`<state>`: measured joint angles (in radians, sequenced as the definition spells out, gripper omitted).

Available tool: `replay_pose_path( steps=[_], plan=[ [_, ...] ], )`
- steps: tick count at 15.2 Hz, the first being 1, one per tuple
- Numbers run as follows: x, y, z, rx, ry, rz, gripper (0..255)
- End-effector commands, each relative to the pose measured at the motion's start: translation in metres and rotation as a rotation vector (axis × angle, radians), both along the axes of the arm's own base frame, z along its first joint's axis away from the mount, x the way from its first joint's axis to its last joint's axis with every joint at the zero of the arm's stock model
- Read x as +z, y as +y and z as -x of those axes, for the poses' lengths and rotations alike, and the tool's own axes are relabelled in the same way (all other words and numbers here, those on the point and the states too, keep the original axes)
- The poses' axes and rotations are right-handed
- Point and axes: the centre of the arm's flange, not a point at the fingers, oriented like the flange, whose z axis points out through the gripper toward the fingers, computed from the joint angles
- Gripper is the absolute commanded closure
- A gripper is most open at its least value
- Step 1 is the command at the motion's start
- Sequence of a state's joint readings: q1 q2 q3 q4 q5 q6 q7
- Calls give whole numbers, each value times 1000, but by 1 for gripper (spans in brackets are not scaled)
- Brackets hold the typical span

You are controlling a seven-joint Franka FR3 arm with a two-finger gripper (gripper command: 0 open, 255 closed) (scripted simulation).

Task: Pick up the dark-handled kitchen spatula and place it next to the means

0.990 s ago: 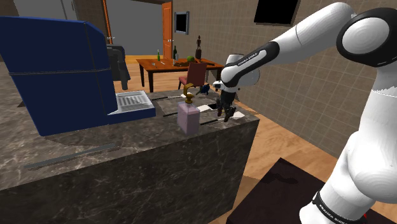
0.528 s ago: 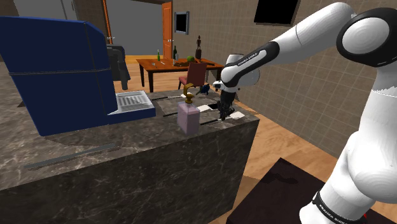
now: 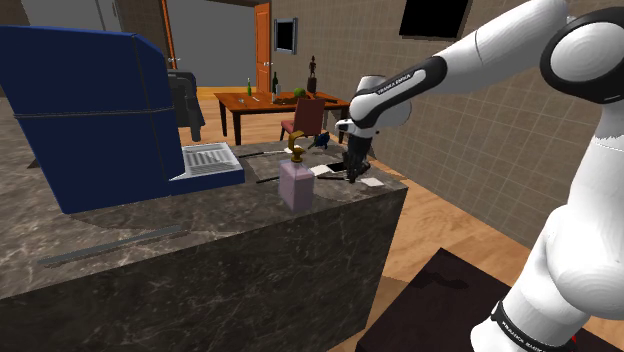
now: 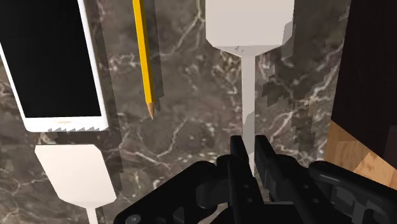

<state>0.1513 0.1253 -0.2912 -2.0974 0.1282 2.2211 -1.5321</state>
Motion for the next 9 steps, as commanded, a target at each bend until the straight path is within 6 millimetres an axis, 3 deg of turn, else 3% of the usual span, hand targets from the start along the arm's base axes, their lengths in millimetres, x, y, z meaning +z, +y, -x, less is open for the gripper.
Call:
replay_pose_path(
  steps=[1,9],
  plan=[
    [11,0,0,0,0,0,255],
    [53,0,0,0,0,0,255]
  ],
)
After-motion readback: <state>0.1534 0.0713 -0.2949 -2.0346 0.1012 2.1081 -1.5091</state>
